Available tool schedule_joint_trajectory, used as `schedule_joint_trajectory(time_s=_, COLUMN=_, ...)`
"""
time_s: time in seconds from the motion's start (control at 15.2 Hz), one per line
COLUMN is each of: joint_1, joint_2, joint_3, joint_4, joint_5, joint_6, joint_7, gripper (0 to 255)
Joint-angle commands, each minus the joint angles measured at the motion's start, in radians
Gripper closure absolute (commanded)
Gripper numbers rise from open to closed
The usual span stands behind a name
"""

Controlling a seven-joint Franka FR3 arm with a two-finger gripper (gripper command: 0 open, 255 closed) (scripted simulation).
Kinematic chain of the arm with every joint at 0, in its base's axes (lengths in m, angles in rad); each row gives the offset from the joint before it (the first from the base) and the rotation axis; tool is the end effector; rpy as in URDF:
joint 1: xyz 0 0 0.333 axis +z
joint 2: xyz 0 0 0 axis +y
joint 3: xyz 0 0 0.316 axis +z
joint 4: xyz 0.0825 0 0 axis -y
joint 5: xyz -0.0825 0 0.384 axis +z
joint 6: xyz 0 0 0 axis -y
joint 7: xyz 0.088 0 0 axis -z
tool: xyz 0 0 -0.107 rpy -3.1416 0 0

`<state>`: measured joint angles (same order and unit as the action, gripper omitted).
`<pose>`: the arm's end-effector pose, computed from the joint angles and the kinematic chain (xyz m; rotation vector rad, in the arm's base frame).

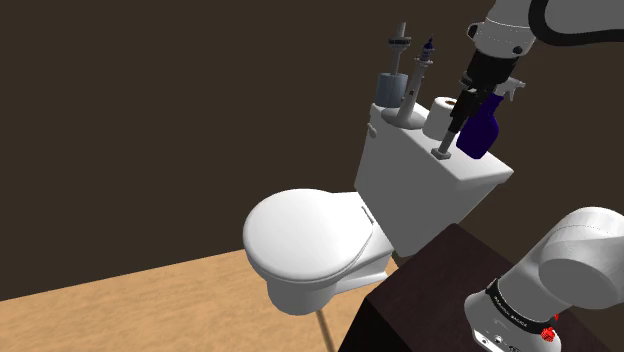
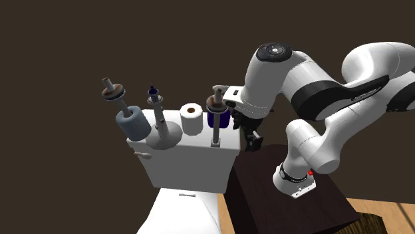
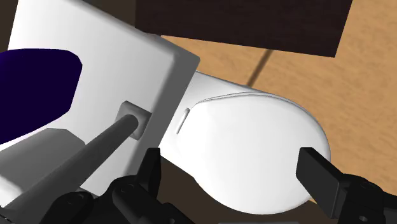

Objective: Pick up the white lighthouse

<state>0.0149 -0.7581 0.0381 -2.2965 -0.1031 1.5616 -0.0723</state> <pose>0.3142 0.0095 0.6098 3.0070 0.1701 0.0316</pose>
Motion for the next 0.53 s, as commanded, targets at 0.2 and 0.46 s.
schedule_joint_trajectory(time_s=0.2, joint_1=-0.009, joint_2=0.037, joint_3=-0.057, joint_4=0.014, joint_5=-0.040, joint_6=0.075, joint_7=-0.080, gripper=0)
schedule_joint_trajectory(time_s=0.46, joint_1=-0.015, joint_2=0.102, joint_3=-0.133, joint_4=0.050, joint_5=-0.078, joint_6=0.175, joint_7=-0.183, gripper=0)
